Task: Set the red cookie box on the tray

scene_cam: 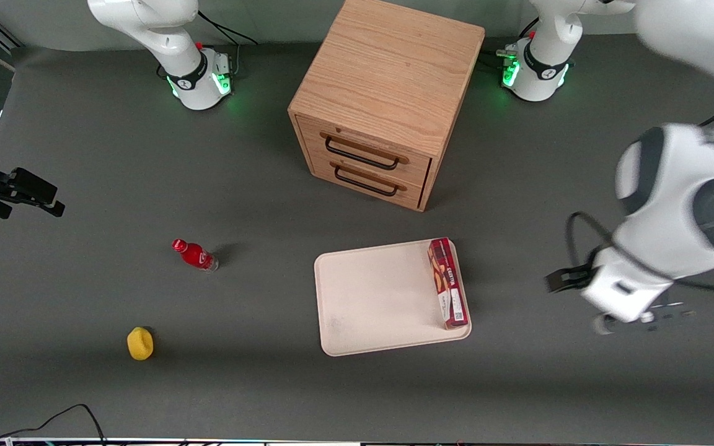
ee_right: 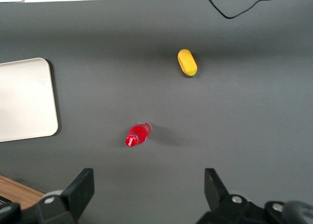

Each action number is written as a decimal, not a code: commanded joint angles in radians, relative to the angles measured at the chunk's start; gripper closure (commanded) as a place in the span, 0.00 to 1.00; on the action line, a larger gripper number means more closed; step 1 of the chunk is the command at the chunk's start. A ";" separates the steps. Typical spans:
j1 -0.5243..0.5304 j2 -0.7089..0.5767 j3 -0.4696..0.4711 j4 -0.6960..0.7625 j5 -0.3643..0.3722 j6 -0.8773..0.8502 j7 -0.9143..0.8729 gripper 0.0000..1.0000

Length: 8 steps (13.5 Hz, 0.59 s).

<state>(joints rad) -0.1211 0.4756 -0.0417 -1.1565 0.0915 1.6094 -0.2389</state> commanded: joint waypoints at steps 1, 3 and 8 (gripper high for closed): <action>0.078 -0.162 -0.004 -0.165 -0.015 -0.006 0.159 0.00; 0.135 -0.236 -0.003 -0.219 -0.015 0.000 0.209 0.00; 0.190 -0.446 -0.001 -0.541 -0.041 0.186 0.297 0.00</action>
<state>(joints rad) 0.0657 0.1541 -0.0390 -1.4900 0.0763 1.6905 0.0408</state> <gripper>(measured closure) 0.000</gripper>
